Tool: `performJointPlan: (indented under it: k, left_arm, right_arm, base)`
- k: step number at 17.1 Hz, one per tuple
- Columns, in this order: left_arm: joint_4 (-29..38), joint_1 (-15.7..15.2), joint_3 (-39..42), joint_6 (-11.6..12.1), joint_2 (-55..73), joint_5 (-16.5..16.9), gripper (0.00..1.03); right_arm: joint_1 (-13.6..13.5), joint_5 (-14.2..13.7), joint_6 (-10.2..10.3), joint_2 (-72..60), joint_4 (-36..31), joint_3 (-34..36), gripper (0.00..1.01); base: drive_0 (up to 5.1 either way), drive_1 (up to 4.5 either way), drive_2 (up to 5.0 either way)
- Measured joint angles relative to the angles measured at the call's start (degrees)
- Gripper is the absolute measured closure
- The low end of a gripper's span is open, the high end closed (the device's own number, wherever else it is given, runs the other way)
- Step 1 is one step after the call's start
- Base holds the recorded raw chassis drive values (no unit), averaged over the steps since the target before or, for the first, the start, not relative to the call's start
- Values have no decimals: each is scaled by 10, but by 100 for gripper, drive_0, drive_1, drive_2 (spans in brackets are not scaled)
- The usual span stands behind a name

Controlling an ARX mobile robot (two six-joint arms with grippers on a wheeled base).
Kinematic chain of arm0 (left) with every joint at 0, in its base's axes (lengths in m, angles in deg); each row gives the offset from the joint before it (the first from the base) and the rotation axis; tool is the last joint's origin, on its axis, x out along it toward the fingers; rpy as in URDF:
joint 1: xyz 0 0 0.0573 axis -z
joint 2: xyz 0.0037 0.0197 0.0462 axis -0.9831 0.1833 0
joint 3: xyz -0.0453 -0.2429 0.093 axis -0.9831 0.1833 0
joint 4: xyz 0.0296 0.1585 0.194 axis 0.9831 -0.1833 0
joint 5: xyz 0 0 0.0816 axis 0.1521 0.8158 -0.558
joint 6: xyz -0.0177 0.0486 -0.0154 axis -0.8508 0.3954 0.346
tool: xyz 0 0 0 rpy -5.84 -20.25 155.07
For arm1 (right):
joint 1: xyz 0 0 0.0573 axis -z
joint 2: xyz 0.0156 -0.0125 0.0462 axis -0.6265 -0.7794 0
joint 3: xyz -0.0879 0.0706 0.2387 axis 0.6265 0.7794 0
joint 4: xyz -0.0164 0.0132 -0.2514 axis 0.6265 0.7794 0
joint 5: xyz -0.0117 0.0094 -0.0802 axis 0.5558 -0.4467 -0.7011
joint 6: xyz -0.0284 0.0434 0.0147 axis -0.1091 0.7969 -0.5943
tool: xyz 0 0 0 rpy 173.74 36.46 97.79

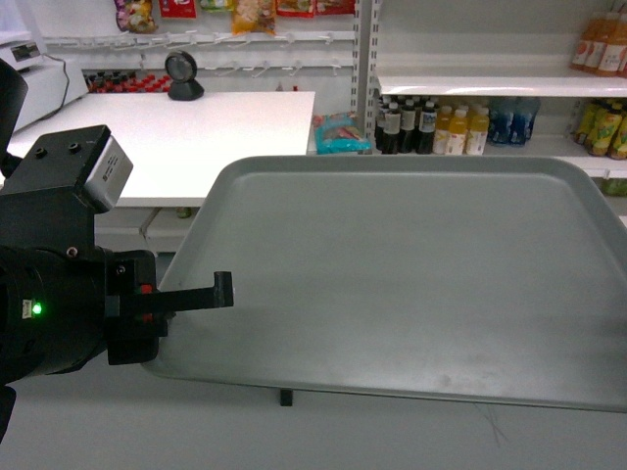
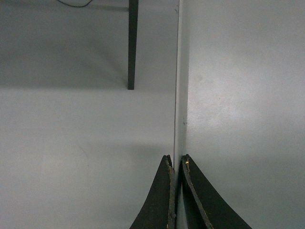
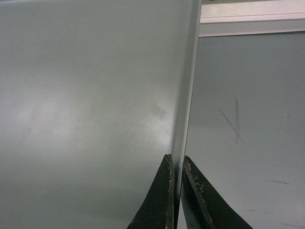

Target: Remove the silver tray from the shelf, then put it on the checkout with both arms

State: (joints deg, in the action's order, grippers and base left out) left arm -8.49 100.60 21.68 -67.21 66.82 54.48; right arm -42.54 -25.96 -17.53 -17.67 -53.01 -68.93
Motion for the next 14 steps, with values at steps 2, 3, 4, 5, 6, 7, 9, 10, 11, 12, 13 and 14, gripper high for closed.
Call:
performJointPlan:
  k: [2,3,4,5,6,7,9,10,11,12,13,14]
  left_arm:
    - [1,0,0,0,0,0,100]
    - [-1,0,0,0,0,0,100]
    - [1,0,0,0,0,0,100]
    - [1,0,0,0,0,0,100]
    - [-1,0,0,0,0,0,100]
    - [0,0,0,0,0,0,100]
    - [0,0,0,0,0,0,100]
    - [0,0,0,0,0,0,100]
    - [2,0,0,0,0,0,100]
    - [0,0,0,0,0,0,100]
    - [-3,0,0,0,0,0,100]
    - [0,0,0,0,0,0,100]
  right_arm:
    - [0,0,0,0,0,0,98]
    - [0,0,0,0,0,0,98]
    - [0,0,0,0,-1,0,98]
    - [0,0,0,0,1,0,98]
    - [0,0,0,0,0,0,98]
    - [0,0,0,0,0,0,98]
    - [0,0,0,0,1,0,98]
    - [0,0,0,0,0,0,98]
    - [0,0,0,0,0,0,98]
    - [0,0,0,0,1,0,98]
    - [0,0,0,0,0,0,98]
    - [0,0,0,0,0,0,98]
  base:
    - [-492,253,253]
    - [-492,253,253]
    - [-492,253,253]
    - [-492,253,253]
    - [-492,253,253]
    - [-492,253,253]
    - [-492,253,253]
    - [-492,253,253]
    - [-492,253,253]
    - [-492,253,253]
    - [-492,253,253]
    - [-492,253,253]
